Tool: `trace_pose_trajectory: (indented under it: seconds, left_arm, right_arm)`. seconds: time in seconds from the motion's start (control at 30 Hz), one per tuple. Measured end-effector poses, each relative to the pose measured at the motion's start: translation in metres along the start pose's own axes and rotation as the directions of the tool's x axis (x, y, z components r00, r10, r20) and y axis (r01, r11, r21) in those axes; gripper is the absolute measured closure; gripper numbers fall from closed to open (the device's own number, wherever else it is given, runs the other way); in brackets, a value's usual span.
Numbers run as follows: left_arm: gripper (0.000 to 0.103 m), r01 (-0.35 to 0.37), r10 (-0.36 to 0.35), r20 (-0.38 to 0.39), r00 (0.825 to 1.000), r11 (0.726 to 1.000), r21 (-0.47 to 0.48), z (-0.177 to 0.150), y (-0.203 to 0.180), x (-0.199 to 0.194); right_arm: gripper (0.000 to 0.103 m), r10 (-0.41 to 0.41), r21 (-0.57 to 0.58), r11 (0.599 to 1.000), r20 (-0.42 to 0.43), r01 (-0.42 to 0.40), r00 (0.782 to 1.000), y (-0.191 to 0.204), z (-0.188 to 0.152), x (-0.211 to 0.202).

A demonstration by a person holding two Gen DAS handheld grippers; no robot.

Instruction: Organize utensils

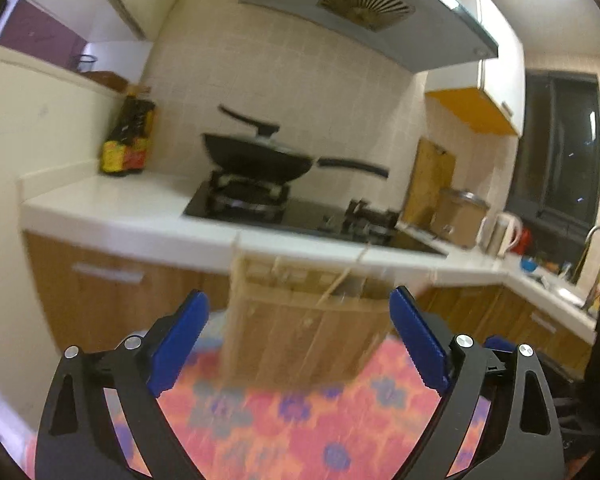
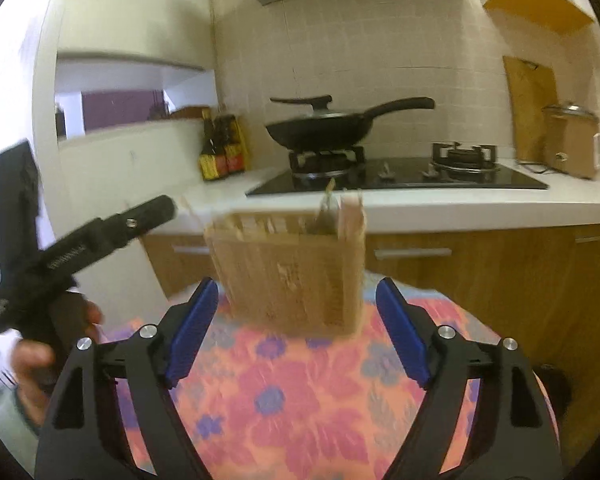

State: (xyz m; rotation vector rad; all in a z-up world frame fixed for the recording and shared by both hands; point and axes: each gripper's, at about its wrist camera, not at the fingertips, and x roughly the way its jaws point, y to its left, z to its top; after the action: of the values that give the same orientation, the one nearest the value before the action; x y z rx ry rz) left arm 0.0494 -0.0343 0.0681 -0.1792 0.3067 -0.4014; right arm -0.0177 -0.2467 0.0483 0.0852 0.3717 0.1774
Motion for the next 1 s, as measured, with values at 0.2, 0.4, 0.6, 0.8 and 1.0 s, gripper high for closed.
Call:
trace_pose_trajectory:
  seconds: [0.2,0.4,0.6,0.8,1.0]
  left_arm:
    - [0.011,-0.212,0.216,-0.035,0.976,0.974,0.076,-0.064,-0.009,-0.025]
    - [0.011,-0.288,0.286,0.039,0.957,0.950,0.118,-0.079,-0.010,-0.038]
    - [0.009,-0.286,0.286,0.011,0.958,0.953,0.102,-0.078,-0.004,-0.034]
    - [0.009,-0.289,0.293,-0.020,0.956,0.951,0.113,-0.079,-0.006,-0.028]
    - [0.008,-0.287,0.294,-0.030,0.955,0.948,0.138,-0.080,-0.010,-0.024]
  right_arm:
    - [0.008,-0.086,-0.023,0.996,0.094,0.088,0.992,0.011,-0.048,-0.007]
    - [0.008,-0.126,-0.051,0.990,0.056,0.129,0.990,0.007,-0.057,0.006]
    - [0.008,-0.136,-0.056,0.989,0.045,0.139,0.990,0.007,-0.056,0.011]
    - [0.008,-0.152,-0.052,0.987,0.038,0.154,0.988,0.005,-0.055,0.014]
    - [0.008,-0.149,-0.024,0.989,-0.007,0.149,0.989,-0.003,-0.054,0.022]
